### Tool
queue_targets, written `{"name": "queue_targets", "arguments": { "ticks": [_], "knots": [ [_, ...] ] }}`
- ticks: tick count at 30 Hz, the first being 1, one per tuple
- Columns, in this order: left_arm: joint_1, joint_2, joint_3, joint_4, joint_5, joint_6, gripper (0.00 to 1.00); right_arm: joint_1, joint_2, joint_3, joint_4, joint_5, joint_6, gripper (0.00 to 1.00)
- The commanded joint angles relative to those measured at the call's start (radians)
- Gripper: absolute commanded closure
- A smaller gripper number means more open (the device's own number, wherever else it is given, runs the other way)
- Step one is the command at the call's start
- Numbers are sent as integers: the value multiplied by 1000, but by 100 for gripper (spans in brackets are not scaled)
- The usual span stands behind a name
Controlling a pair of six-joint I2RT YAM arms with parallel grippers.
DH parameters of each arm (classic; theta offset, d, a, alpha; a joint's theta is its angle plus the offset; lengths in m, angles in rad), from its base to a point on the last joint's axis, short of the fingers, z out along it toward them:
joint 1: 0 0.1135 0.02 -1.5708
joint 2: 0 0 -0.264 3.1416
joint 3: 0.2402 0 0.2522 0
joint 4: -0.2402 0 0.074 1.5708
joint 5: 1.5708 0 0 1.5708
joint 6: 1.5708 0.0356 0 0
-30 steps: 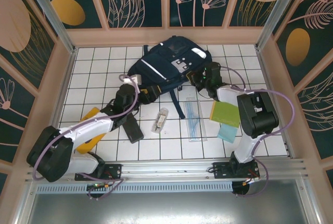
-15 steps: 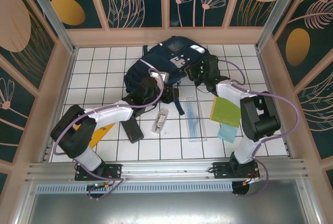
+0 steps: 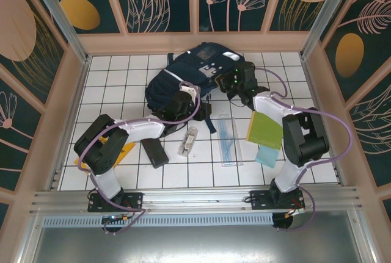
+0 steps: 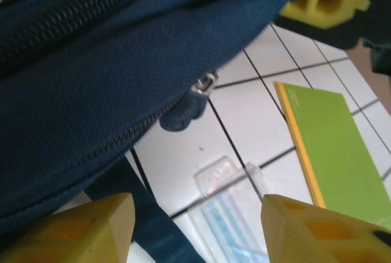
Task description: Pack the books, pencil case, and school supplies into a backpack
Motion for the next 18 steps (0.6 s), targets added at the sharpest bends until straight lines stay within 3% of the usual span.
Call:
{"name": "queue_targets", "arguments": {
  "ticks": [1, 9, 15, 18],
  "knots": [
    [-5, 30, 43, 70, -93, 36, 42, 30, -62, 51, 59, -33, 18, 100],
    [-5, 82, 90, 133, -135, 34, 46, 42, -87, -7, 79, -33, 44, 100],
    [-3, 109, 110, 135, -183, 46, 61, 44, -106, -39, 93, -46, 52, 100],
    [-2, 99, 104, 150, -201, 55, 61, 46, -113, -47, 90, -46, 52, 100]
  ]
}}
